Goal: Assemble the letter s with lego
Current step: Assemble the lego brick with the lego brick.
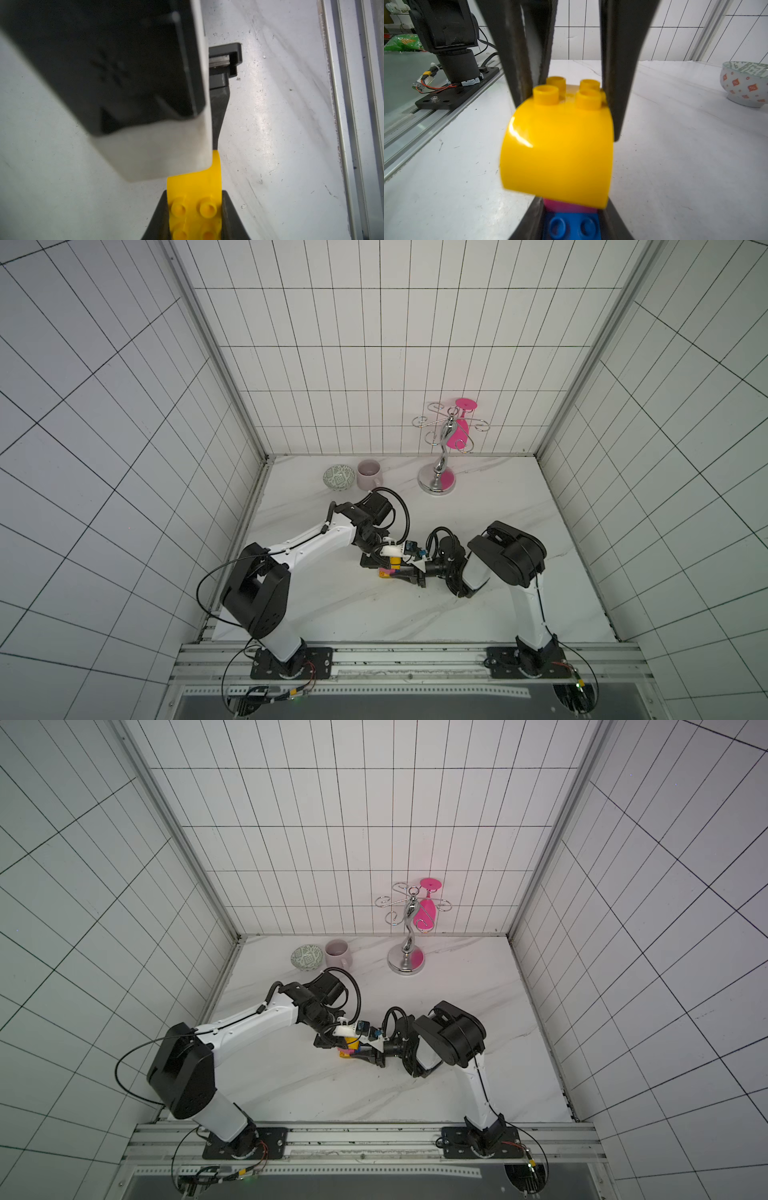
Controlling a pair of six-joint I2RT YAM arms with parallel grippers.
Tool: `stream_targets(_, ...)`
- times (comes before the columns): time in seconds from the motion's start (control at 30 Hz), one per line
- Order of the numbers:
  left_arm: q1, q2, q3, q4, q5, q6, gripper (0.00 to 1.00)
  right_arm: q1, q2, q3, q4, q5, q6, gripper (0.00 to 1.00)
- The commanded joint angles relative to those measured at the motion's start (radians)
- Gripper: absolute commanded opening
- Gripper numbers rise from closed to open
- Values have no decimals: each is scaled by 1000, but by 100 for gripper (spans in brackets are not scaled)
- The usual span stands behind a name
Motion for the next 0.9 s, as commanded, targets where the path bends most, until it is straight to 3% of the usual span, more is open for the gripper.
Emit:
stream_targets(0.0,-31,96,-69,34,20,20,17,21,47,8,-72,96,-100,12)
stream_targets(0.87,-53,146,-61,65,-52,-37,17,29,2,4,-176,134,-186,11)
